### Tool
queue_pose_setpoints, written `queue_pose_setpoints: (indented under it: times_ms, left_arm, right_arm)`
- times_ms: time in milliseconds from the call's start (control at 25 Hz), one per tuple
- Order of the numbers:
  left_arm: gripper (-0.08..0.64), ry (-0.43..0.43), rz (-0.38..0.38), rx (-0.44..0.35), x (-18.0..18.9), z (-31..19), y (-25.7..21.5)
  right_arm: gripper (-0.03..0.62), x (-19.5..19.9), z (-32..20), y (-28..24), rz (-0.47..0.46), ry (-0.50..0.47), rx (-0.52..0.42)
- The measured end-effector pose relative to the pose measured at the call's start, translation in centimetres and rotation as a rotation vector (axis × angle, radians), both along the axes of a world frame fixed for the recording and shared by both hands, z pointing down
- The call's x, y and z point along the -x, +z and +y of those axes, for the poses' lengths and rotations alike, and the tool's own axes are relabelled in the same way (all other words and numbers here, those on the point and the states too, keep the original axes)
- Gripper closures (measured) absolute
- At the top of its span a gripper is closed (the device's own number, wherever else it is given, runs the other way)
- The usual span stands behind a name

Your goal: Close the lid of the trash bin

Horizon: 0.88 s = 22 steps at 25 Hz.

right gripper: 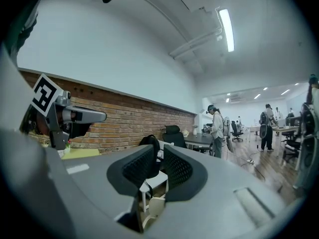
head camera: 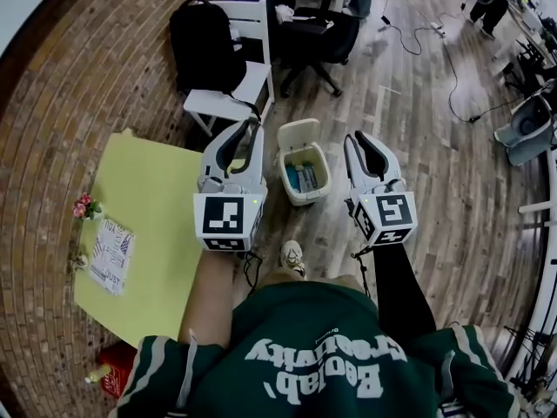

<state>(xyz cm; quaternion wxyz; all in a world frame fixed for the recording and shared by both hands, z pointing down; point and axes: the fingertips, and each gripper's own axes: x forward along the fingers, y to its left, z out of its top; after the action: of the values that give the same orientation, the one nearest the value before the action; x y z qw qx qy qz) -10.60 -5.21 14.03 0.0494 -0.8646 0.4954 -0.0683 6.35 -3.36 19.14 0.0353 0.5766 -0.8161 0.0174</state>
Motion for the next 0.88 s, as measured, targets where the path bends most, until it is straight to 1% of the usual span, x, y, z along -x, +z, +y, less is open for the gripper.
queue_pose_setpoints:
  times_ms: [160, 400, 600, 880]
  left_arm:
    - [0.491, 0.012, -0.003, 0.008, 0.6, -2.2, 0.4]
    - [0.491, 0.026, 0.015, 0.022, 0.9, -4.4, 1.2]
    - [0.491, 0.019, 0.035, 0.042, 1.1, -5.4, 2.4]
    - [0.492, 0.014, 0.069, 0.074, 1.1, -6.5, 3.9]
  right_arm:
    - [0.514, 0.7, -2.1, 0.4, 0.003, 0.005, 0.01]
    - [0.515, 1.3, -4.2, 0.6, 0.013, 0.013, 0.011]
    - [0.515, 1.2, -5.3, 1.7, 0.026, 0.017, 0.037]
    - [0.518, 1.2, -6.3, 2.1, 0.048, 0.001, 0.047]
